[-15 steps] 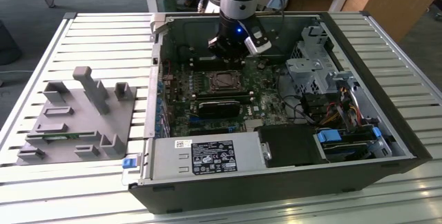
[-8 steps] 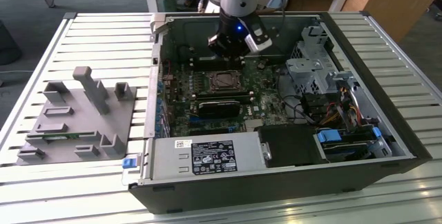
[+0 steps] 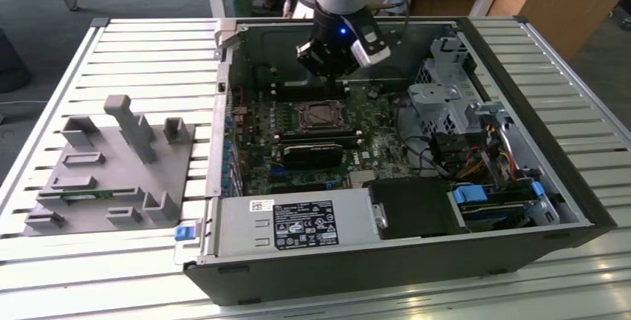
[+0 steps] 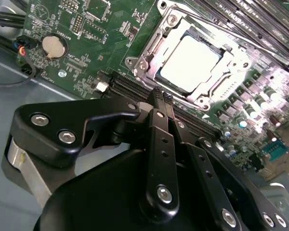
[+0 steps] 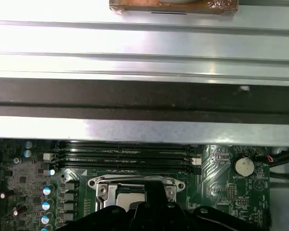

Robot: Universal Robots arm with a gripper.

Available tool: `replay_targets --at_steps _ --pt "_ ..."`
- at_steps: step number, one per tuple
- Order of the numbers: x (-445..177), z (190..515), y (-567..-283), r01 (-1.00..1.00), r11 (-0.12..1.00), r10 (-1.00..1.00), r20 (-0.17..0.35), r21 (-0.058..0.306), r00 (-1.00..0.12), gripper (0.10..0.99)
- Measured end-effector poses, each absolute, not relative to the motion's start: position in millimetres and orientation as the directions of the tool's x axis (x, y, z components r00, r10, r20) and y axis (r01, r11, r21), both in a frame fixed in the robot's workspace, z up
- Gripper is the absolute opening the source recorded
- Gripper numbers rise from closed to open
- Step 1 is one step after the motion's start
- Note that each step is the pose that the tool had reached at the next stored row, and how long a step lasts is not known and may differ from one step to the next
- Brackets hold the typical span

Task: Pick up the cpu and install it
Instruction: 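Install the second cpu locking lever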

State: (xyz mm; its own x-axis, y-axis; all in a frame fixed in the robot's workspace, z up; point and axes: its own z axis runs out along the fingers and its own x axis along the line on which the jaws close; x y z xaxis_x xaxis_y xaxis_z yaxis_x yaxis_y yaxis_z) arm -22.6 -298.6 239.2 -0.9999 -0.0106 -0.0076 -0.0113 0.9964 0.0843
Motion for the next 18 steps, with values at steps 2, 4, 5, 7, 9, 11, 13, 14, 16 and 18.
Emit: replay_targets --at_steps 2,4,5,7,9,11,13,14,16,18 --pt "-22.6 245.0 -298.6 -0.011 0.996 -0.011 -0.008 0.084 -1.0 0.106" --pt "-22.6 246.7 -298.8 -0.011 0.996 -0.011 -0.008 0.084 -1.0 0.106" --pt "-22.5 246.6 -300.1 -0.012 0.996 -0.011 -0.008 0.084 -1.0 0.106" --pt "-22.6 246.7 -303.5 -0.011 0.996 -0.011 -0.008 0.084 -1.0 0.106" --pt "-22.6 246.6 -307.3 -0.011 0.996 -0.011 -0.008 0.084 -1.0 0.106" --pt "-22.6 246.6 -310.3 -0.011 0.996 -0.011 -0.008 0.084 -1.0 0.106" --pt "-22.6 246.7 -313.2 -0.011 0.996 -0.011 -0.008 0.084 -1.0 0.106" --pt "-22.6 246.6 -315.0 -0.011 0.996 -0.011 -0.008 0.084 -1.0 0.106" --pt "-22.6 246.4 -319.7 -0.011 0.996 -0.011 -0.008 0.084 -1.0 0.106" --pt "-22.6 246.2 -328.7 -0.011 0.996 -0.011 -0.008 0.084 -1.0 0.106"
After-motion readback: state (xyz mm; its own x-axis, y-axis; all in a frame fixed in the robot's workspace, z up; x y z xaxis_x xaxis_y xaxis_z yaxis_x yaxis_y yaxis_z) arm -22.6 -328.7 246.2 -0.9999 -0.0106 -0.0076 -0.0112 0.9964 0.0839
